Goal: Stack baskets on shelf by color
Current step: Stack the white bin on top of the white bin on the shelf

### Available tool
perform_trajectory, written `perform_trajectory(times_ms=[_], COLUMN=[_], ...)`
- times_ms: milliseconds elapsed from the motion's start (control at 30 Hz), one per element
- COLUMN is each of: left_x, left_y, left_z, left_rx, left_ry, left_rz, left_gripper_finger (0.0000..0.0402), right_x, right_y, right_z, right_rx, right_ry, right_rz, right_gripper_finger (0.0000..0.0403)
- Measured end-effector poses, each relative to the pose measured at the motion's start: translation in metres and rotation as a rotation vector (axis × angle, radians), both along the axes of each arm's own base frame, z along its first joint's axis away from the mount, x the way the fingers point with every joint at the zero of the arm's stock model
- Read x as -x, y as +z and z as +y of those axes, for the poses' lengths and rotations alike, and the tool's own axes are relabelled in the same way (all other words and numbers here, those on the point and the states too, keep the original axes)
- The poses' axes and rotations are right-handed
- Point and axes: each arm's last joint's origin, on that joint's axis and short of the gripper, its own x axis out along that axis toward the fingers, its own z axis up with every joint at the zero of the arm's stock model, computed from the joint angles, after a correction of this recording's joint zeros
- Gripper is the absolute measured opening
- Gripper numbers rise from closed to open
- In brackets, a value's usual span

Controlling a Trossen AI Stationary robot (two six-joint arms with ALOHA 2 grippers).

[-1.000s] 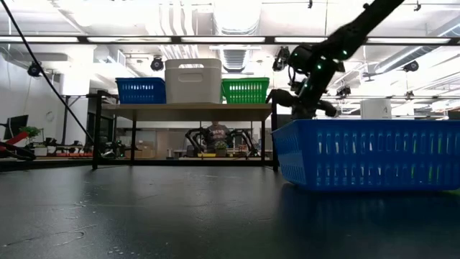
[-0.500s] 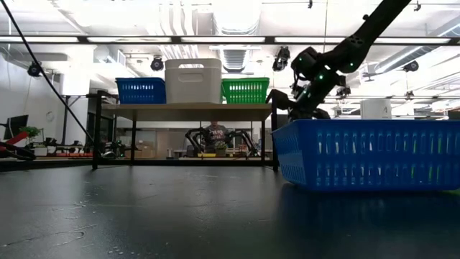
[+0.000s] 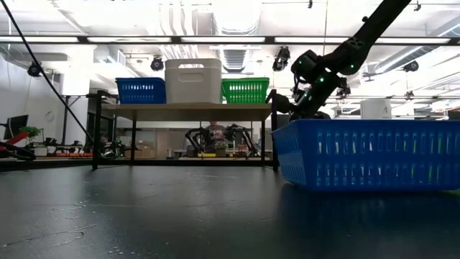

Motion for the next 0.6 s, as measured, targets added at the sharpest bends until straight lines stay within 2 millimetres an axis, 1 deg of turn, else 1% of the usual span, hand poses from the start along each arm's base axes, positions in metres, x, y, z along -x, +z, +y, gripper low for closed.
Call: perform_trajectory(times_ms=[267, 600], left_x=[0.0000, 0.0000], left_y=[0.0003, 0.0007], left_z=[-0.0001, -0.0001], left_rx=[-0.001, -0.003], left_ry=[0.000, 0.000], left_rz=[0.000, 0.000], left_gripper_finger=[0.0000, 0.0000], right_x=[0.0015, 0.0012], right_y=[-0.0044, -0.0039], right_z=[0.0022, 0.0019], right_rx=[-0.004, 0.016], right_ry=[0.009, 0.029], right_rz=[0.019, 0.036], right_gripper_finger=[0.0008, 0.0008])
